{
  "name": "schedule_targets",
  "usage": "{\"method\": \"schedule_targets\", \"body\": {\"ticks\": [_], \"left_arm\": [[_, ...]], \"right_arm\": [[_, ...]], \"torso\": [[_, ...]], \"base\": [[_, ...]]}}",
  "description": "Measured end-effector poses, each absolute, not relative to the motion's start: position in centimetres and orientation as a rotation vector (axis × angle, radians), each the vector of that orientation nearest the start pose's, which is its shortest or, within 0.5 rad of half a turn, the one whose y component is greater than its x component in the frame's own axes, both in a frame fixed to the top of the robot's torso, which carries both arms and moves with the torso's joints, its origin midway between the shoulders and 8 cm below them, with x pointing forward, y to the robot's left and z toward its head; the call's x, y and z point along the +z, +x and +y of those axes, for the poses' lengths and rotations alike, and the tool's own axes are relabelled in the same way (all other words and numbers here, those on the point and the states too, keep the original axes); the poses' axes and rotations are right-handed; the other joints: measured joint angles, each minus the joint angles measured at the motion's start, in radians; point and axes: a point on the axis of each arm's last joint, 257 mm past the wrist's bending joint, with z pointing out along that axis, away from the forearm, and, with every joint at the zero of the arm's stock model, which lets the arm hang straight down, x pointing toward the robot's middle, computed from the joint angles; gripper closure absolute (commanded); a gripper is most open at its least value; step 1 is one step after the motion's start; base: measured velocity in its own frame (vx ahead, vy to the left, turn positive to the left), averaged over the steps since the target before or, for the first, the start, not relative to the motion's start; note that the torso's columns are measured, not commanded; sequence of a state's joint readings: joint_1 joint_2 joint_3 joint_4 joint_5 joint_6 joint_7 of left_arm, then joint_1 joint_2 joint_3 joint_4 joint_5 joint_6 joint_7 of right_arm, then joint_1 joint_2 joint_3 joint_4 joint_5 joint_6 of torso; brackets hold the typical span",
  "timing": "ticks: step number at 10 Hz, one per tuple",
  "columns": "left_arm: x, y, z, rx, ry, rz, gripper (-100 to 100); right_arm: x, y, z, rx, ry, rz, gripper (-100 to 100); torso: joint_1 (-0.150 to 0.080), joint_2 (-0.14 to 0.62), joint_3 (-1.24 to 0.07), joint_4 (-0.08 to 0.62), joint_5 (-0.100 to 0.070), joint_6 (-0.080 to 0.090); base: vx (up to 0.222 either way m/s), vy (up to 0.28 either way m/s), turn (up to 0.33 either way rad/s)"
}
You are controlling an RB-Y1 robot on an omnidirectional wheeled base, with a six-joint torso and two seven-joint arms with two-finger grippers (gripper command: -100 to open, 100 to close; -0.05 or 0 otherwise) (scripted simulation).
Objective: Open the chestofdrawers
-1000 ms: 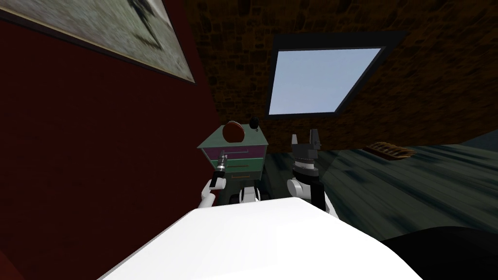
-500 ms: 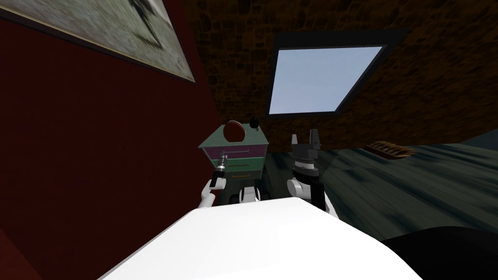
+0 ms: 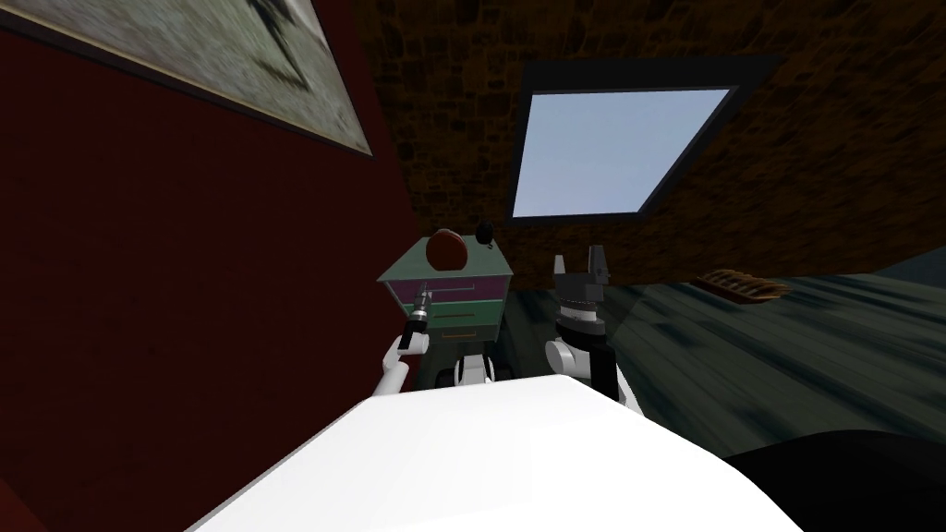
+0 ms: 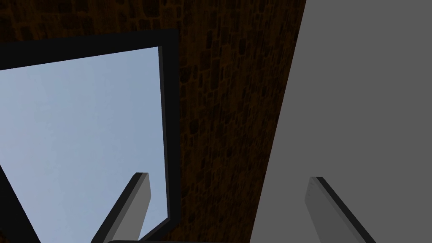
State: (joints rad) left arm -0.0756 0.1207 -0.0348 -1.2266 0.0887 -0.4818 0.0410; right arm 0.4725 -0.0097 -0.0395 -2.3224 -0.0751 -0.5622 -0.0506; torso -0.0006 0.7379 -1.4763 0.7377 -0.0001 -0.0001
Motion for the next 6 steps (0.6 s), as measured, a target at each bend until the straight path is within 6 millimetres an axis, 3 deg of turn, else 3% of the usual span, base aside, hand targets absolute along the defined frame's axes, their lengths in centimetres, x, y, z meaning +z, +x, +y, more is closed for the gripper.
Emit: {"method": "schedule_targets", "body": {"ticks": [2,6], "left_arm": [[-24.57,53.41,24.15,-1.326,-1.046,1.083,100],[-24.11,53.70,23.85,-1.334,-1.046,1.093,100]], "right_arm": [[6.35,32.10,-29.26,1.396,0.600,0.469,0],[6.35,32.10,-29.25,1.396,0.600,0.469,0]], "torso": [[0.000,0.005,0.003,0.003,-0.001,0.000],[0.000,0.007,0.004,0.007,-0.002,-0.002]], "base": [[-0.067,-0.003,0.014],[-0.179,0.001,0.023]]}}
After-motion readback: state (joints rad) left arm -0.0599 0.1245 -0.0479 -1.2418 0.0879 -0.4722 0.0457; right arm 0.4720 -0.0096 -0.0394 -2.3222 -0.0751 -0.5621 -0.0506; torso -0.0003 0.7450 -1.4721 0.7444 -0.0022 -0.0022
